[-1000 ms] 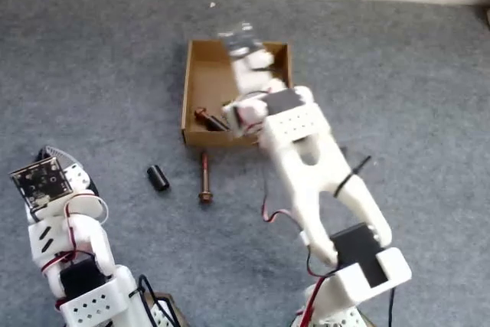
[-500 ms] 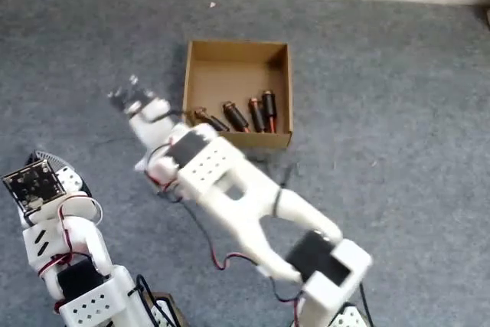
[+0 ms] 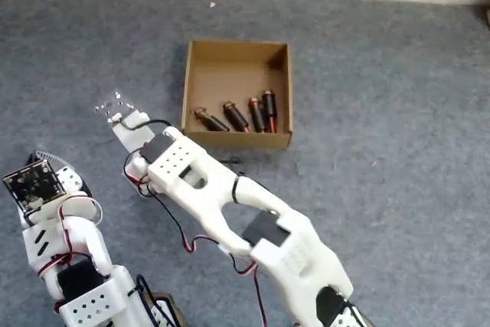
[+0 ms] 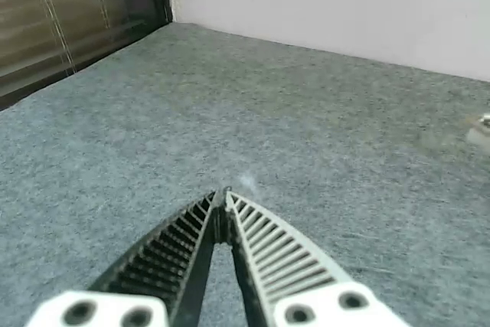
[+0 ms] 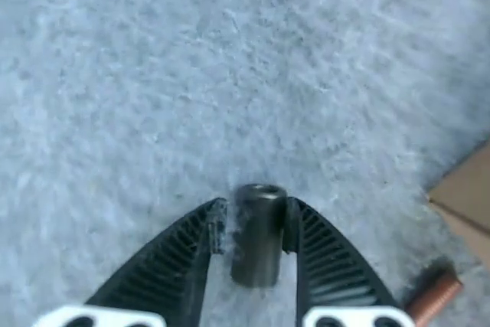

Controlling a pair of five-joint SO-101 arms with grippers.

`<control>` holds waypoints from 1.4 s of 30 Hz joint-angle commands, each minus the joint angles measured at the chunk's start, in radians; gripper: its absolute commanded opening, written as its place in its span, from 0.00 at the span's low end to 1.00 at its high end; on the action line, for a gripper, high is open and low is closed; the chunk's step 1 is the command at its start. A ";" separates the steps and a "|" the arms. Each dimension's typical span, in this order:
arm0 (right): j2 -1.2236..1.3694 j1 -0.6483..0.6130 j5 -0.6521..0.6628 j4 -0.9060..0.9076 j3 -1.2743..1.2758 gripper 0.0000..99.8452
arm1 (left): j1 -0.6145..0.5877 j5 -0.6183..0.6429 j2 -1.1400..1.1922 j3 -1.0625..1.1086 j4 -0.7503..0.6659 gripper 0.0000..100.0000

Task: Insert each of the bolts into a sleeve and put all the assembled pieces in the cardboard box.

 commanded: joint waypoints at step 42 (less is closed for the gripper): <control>-0.963 0.475 0.273 0.501 0.541 0.01 | 0.050 -0.006 -0.004 0.019 -0.017 0.01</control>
